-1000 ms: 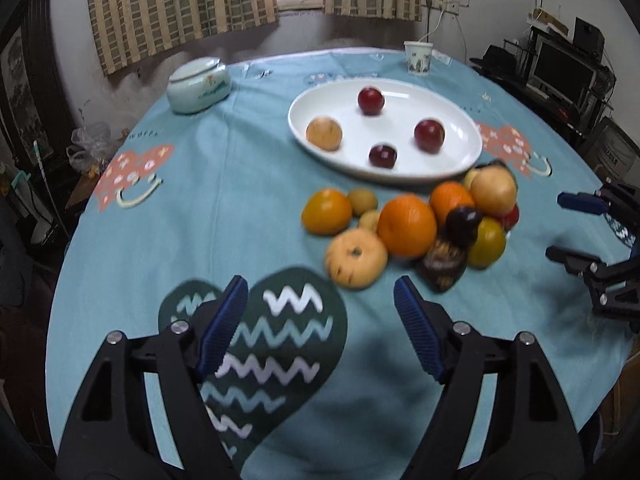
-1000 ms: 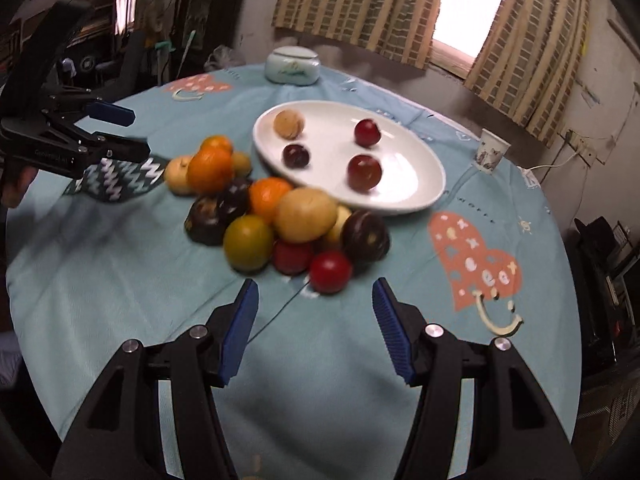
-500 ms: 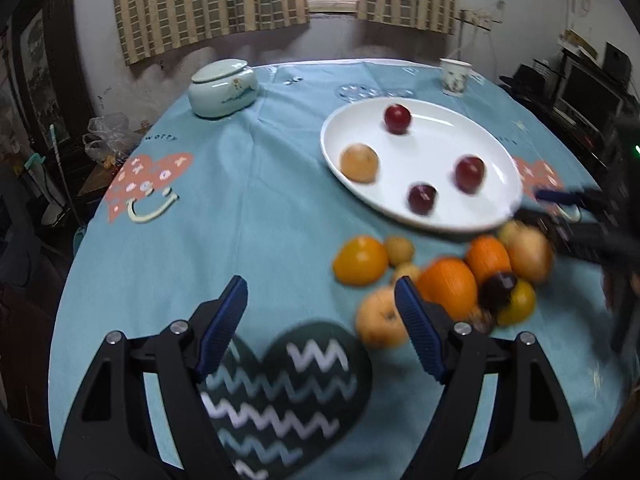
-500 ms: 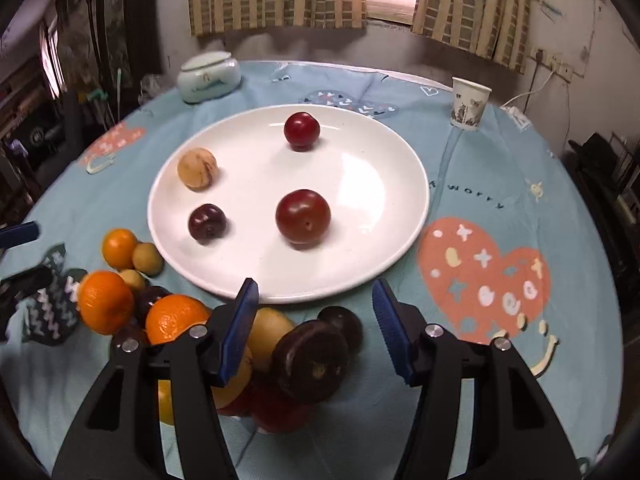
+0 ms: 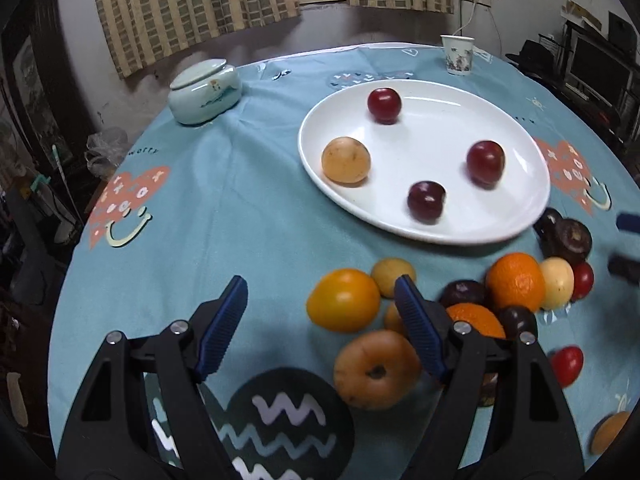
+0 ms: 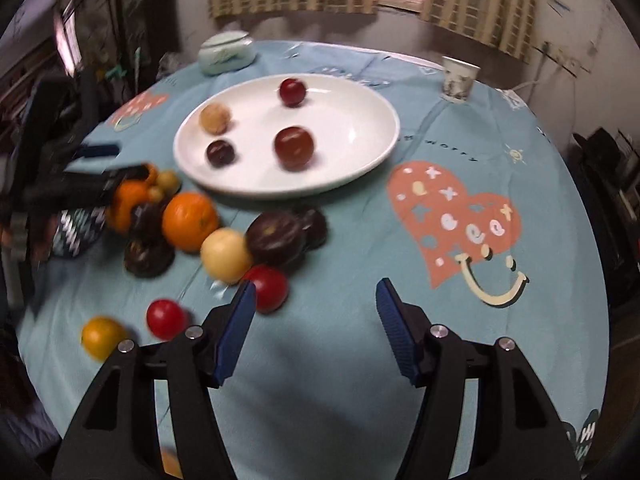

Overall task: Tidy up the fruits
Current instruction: 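Move both grippers back to the fruit pile, then grasp the streaked yellow pepino with the right gripper while the left grasps a yellow-green fruit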

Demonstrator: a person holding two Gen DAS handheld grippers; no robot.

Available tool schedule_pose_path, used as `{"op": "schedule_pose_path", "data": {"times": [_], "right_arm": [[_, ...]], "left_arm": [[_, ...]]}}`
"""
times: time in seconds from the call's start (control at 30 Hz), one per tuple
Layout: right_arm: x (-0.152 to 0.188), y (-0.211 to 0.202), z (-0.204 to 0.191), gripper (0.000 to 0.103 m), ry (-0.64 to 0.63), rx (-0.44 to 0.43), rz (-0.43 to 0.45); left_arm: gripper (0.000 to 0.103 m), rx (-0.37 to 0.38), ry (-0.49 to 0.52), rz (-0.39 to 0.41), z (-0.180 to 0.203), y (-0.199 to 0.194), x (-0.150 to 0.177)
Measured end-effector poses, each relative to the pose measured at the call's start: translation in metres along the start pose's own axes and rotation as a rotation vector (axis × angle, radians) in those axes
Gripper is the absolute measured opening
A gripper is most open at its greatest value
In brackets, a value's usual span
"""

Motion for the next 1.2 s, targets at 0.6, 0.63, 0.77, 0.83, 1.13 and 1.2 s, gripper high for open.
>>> {"op": "schedule_pose_path", "data": {"times": [0.6, 0.63, 0.77, 0.83, 1.13, 1.2], "right_arm": [[0.106, -0.09, -0.065, 0.064, -0.209, -0.266, -0.005], [0.116, -0.089, -0.072, 0.064, -0.247, -0.246, -0.015], [0.118, -0.077, -0.079, 0.064, -0.268, -0.215, -0.021], [0.108, -0.067, -0.074, 0.064, -0.234, -0.196, -0.015], [0.104, -0.043, -0.074, 0.046, -0.216, -0.206, -0.04], [0.106, -0.046, -0.074, 0.046, -0.233, -0.196, -0.034]], "left_arm": [[0.081, 0.174, 0.172, 0.082, 0.066, -0.09, 0.047], [0.081, 0.186, 0.19, 0.085, 0.075, -0.093, 0.049], [0.082, 0.208, 0.234, 0.084, 0.104, -0.097, 0.06], [0.082, 0.209, 0.233, 0.069, 0.11, -0.093, 0.064], [0.078, 0.241, 0.261, 0.04, 0.13, -0.083, 0.077], [0.066, 0.251, 0.269, 0.056, 0.131, -0.088, 0.078]]}}
Point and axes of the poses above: each gripper's, at about its wrist camera, not at the fingertips, and y roughly the way its jaws point, z to its right, x to its underside, the point moved 9 cm from there along y, roughly the way its jaws point, and after that the axes turned 6 degrees about y, right-handed, at the moved point
